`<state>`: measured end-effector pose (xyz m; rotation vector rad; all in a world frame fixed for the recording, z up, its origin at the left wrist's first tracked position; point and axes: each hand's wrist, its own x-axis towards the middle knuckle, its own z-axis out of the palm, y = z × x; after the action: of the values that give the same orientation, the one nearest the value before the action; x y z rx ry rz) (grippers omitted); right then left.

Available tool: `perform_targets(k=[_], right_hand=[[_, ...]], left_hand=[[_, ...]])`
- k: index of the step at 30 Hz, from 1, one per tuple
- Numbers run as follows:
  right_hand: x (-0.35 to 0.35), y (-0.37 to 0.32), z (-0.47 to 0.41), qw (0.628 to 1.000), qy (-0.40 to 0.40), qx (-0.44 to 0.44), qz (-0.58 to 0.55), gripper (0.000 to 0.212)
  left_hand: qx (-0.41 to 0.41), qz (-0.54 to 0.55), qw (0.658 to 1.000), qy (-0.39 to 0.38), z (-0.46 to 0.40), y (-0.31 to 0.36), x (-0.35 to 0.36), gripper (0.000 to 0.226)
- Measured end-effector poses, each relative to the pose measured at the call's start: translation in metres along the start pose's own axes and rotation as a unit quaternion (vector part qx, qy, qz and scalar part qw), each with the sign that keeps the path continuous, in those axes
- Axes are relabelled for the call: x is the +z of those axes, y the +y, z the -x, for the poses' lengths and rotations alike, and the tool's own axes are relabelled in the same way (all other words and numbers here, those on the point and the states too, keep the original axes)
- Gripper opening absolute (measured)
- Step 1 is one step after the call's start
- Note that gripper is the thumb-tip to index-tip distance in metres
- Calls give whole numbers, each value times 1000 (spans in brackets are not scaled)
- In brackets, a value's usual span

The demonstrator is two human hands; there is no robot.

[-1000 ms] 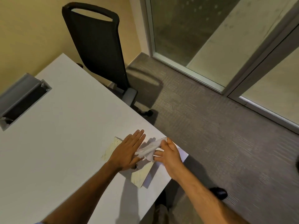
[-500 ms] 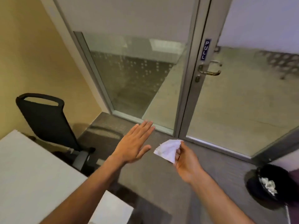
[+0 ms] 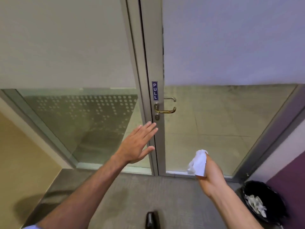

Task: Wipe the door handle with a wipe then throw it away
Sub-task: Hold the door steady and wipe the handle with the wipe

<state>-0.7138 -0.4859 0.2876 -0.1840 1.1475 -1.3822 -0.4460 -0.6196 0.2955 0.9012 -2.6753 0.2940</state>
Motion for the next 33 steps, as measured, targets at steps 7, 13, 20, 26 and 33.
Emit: perform_targets(k=[7, 13, 20, 26, 33], right_hand=[[29, -25, -108, 990, 94, -105, 0, 25], [52, -35, -191, 969, 204, -138, 16, 34], [86, -62, -284, 954, 229, -186, 54, 31], [123, -77, -335, 880, 293, -292, 233, 30], [157, -72, -360, 717, 100, -322, 610, 34]], left_hand=[[98, -32, 994, 27, -121, -114, 31, 71], [179, -86, 980, 30, -202, -193, 52, 70], [231, -213, 943, 112, -272, -247, 70, 63], [246, -268, 920, 144, -299, -279, 85, 62], [247, -289, 908, 177, -301, -279, 95, 57]])
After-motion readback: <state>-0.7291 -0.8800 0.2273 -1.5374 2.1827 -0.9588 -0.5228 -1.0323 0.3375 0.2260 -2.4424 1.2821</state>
